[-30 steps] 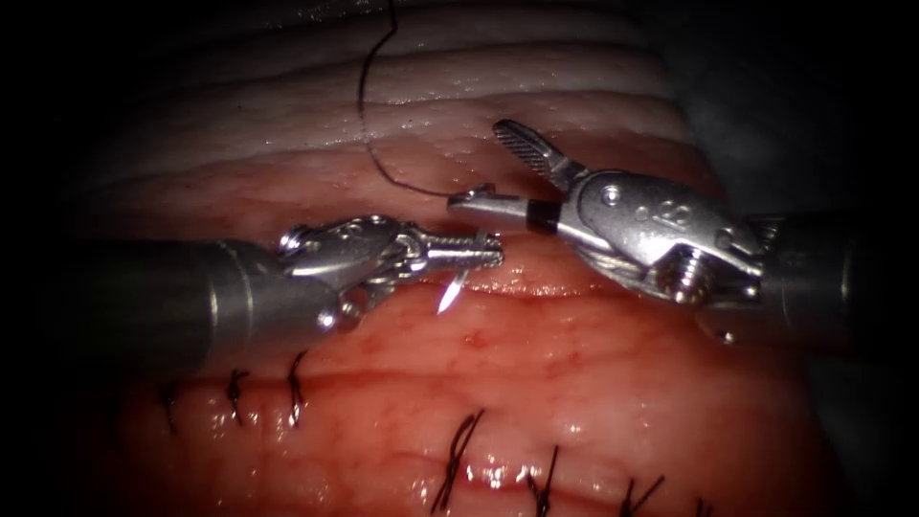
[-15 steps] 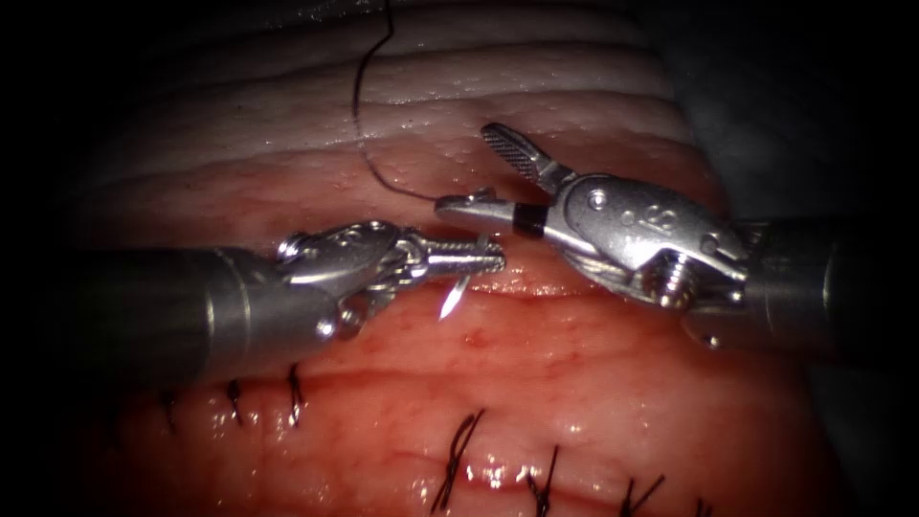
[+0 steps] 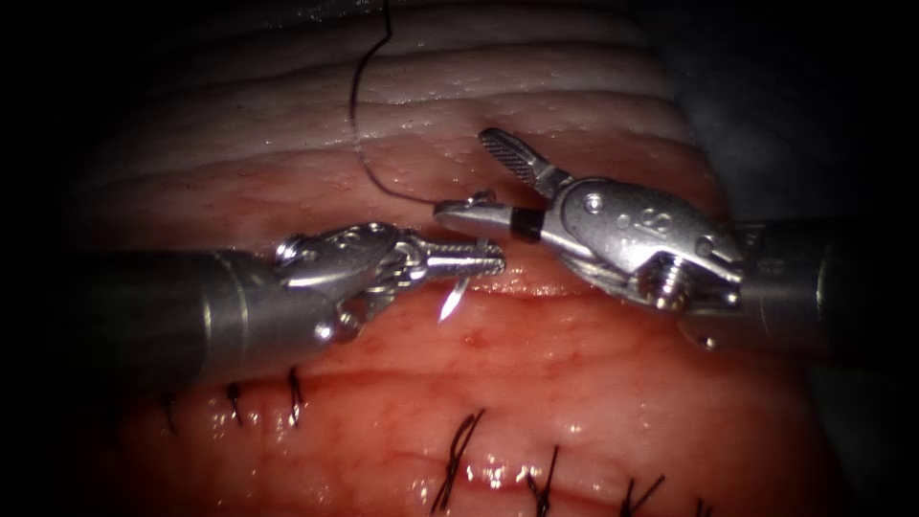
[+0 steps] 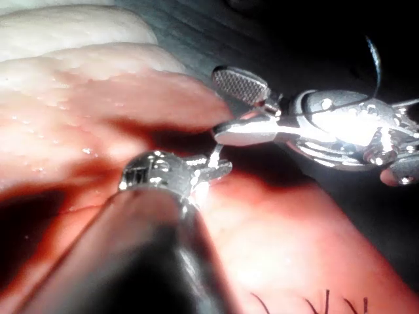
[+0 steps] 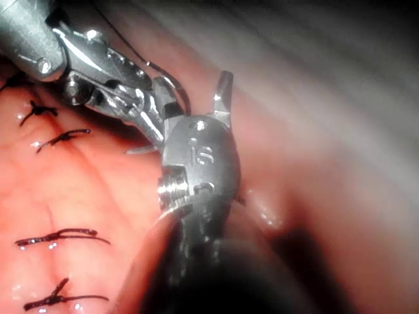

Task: Wound Closure
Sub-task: Pass needle to left end-effector to regrasp needle straight on with right gripper, then pass needle through skin above incision with right grasper

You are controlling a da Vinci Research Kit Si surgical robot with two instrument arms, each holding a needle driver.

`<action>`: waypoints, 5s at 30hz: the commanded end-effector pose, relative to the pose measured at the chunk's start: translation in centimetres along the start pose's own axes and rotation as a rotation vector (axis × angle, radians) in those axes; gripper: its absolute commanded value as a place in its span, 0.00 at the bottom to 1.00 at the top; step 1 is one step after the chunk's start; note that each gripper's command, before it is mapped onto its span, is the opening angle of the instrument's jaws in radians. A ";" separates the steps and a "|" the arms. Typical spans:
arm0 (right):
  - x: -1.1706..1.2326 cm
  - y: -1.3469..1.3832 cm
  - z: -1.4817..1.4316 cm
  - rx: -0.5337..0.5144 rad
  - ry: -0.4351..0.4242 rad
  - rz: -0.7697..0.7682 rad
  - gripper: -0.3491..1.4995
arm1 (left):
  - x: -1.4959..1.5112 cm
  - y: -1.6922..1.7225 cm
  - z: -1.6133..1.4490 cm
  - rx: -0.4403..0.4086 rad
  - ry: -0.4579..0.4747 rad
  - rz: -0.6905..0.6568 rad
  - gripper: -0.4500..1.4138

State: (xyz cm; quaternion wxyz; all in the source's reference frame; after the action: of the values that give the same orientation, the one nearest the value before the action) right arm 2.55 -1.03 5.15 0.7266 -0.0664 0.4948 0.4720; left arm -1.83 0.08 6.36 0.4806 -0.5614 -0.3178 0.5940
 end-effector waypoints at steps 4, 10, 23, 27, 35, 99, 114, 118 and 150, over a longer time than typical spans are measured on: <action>-0.05 -0.06 0.05 0.007 -0.014 0.015 0.00 | -0.01 -0.03 0.06 -0.007 -0.001 0.001 0.00; -0.08 -0.03 0.04 0.014 -0.033 0.028 0.00 | -0.01 -0.01 0.06 -0.003 -0.001 0.066 0.00; -0.13 0.29 0.01 0.220 -0.149 0.296 0.00 | 0.00 0.04 -0.07 -0.002 -0.005 0.181 0.92; -0.18 0.33 -0.05 0.361 -0.229 0.340 0.00 | -0.02 0.11 -0.15 -0.026 -0.011 0.200 0.90; -0.24 0.39 -0.03 0.470 -0.188 0.263 0.00 | -0.12 0.36 -0.47 -0.009 -0.099 0.386 0.90; -0.82 0.25 1.46 0.511 0.202 -0.537 0.00 | -1.49 -0.78 -0.54 0.403 -0.652 0.587 0.16; -0.89 0.19 1.59 0.505 0.226 -0.590 0.00 | -1.47 -0.76 -0.54 0.399 -0.653 0.583 0.16; -0.89 0.17 1.58 0.507 0.227 -0.591 0.00 | -1.46 -0.75 -0.54 0.399 -0.653 0.582 0.16; -1.26 0.04 1.62 0.541 0.230 -0.761 0.00 | -1.33 -0.60 -0.62 0.389 -0.641 0.567 0.16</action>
State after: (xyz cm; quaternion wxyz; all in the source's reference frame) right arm 3.43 -0.92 6.93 0.7819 -0.1018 0.6150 0.0110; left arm -1.16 -1.03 7.21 0.2740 -0.3141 -0.1678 0.8934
